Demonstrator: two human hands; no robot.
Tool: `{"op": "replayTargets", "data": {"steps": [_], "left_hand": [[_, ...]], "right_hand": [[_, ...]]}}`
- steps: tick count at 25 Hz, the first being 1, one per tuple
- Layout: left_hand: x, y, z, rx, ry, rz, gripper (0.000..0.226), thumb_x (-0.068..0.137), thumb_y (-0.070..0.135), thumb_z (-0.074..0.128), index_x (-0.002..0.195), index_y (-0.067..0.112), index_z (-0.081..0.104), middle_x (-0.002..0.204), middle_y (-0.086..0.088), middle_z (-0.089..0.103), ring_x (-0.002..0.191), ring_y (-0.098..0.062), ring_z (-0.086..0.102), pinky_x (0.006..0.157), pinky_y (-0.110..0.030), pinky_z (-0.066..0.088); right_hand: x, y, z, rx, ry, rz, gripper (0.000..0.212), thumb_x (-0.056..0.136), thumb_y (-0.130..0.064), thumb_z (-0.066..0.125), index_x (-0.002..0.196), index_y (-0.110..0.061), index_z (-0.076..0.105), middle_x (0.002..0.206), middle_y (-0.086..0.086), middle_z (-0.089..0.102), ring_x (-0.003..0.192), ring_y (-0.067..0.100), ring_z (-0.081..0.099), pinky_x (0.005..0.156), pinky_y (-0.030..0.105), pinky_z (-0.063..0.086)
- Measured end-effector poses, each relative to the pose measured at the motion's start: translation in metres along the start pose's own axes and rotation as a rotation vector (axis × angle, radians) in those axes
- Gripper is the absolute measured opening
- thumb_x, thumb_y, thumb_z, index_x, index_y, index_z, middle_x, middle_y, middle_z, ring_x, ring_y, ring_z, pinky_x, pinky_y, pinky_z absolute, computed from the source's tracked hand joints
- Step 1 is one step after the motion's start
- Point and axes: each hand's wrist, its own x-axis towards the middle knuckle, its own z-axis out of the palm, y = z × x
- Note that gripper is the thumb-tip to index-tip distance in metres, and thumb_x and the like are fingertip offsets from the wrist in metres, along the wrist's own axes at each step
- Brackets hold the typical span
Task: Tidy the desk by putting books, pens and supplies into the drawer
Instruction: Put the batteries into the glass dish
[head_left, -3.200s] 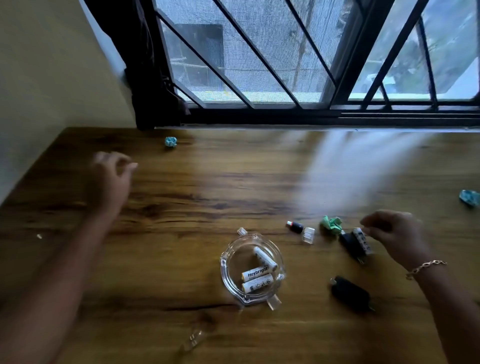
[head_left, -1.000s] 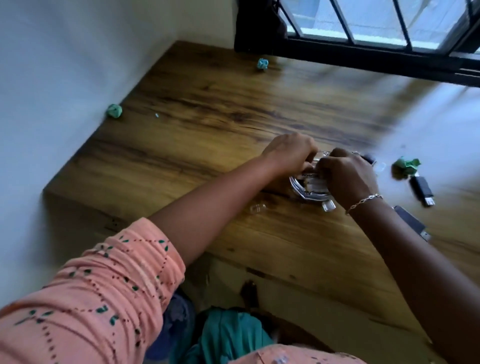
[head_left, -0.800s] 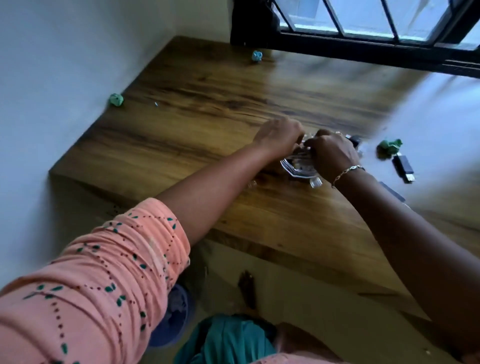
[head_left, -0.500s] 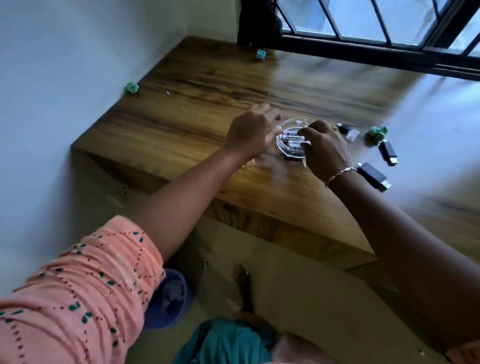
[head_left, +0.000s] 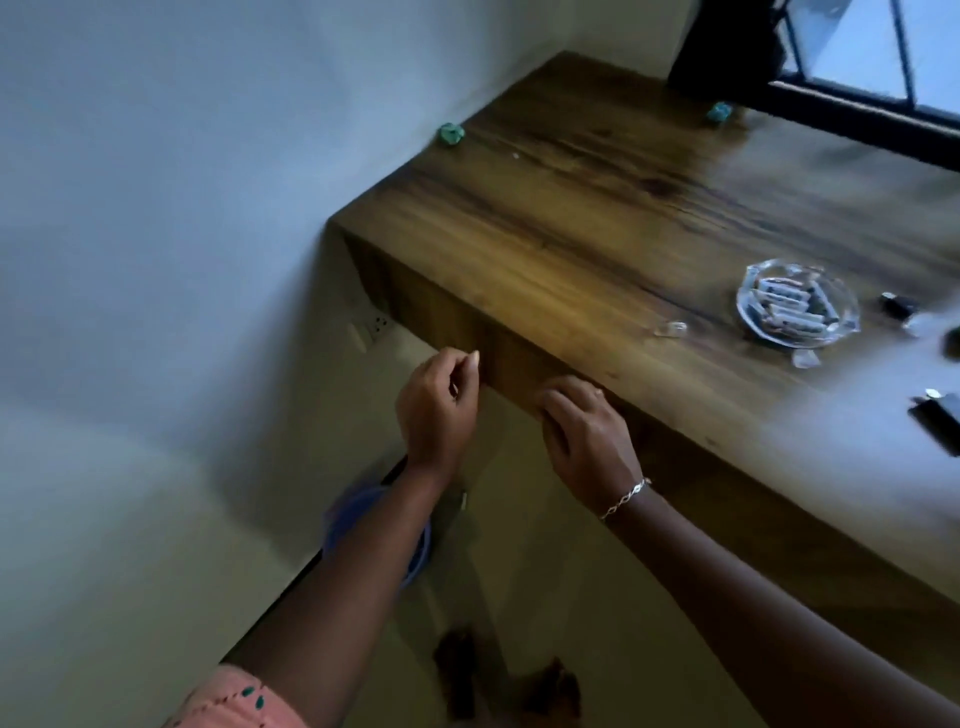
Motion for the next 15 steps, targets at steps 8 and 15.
{"op": "replayTargets", "data": {"steps": [8,15], "left_hand": [[-0.093,-0.123,0.061,-0.125,-0.198,-0.509,0.027,0.09,0.016,0.047,0.074,0.0,0.061,0.065,-0.017,0.061,0.06,-0.03,0.058,0.057,-0.024,0.031],[-0.209,-0.227,0.169,-0.405,-0.353,-1.02,0.061,0.093,0.055,0.032,0.136,0.013,0.043,0.139,-0.007,0.048,0.127,-0.018,0.044,0.107,-0.029,0.033]], "right_hand": [[-0.069,0.049,0.187,-0.105,-0.427,0.097,0.017,0.065,0.002,0.07,0.078,-0.008,0.071,0.077,0.008,0.067,0.067,0.027,0.068,0.059,0.027,0.055],[-0.129,0.142,0.355,-0.223,-0.758,-0.019,0.036,0.043,0.011,0.083,0.069,-0.009,0.07,0.068,0.006,0.067,0.06,0.024,0.067,0.046,0.028,0.054]]}}
